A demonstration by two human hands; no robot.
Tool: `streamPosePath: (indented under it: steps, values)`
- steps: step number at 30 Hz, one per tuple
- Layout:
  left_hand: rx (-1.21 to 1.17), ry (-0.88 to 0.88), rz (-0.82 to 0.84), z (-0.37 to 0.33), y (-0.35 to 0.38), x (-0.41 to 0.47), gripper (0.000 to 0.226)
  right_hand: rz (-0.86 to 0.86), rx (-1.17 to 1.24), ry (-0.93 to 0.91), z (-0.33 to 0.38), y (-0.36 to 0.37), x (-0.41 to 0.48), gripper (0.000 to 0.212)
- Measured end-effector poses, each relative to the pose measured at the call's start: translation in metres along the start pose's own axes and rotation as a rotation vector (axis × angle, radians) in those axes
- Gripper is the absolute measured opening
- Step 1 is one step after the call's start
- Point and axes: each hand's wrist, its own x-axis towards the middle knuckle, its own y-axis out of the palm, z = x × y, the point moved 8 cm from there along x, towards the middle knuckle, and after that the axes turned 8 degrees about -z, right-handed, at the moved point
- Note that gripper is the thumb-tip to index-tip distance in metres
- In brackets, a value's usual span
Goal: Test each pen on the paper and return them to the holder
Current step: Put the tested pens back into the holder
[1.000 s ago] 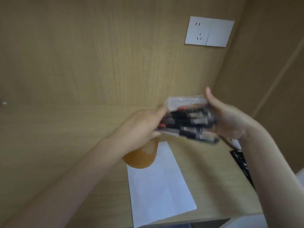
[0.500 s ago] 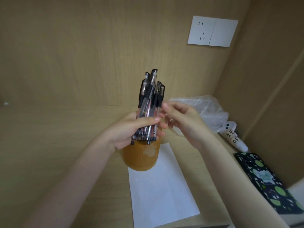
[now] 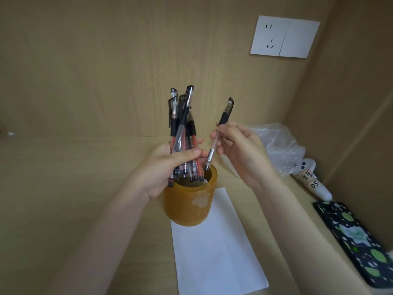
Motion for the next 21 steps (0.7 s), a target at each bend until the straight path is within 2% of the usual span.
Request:
streamPosePath:
  steps: [4,10,17,21]
  values:
    - [-0.009,0.047,-0.058,-0.005,-0.014,-0.004,0.034,0.016,-0.012,-0.023,0.002,0.002,0.001,0.007]
    - [-0.038,0.100,-0.120,-0.009,-0.033,-0.008,0.031,0.034,-0.138,-0.033,-0.005,0.011,0.001,0.019]
    - [-0.076,0.124,-0.161,-0.001,-0.042,-0.011,0.035,0.129,-0.589,0.006,-0.028,0.030,-0.002,0.011]
    - [-0.079,0.115,-0.153,0.002,-0.040,-0.011,0.036,0.136,-0.827,-0.058,-0.031,0.026,-0.001,0.018]
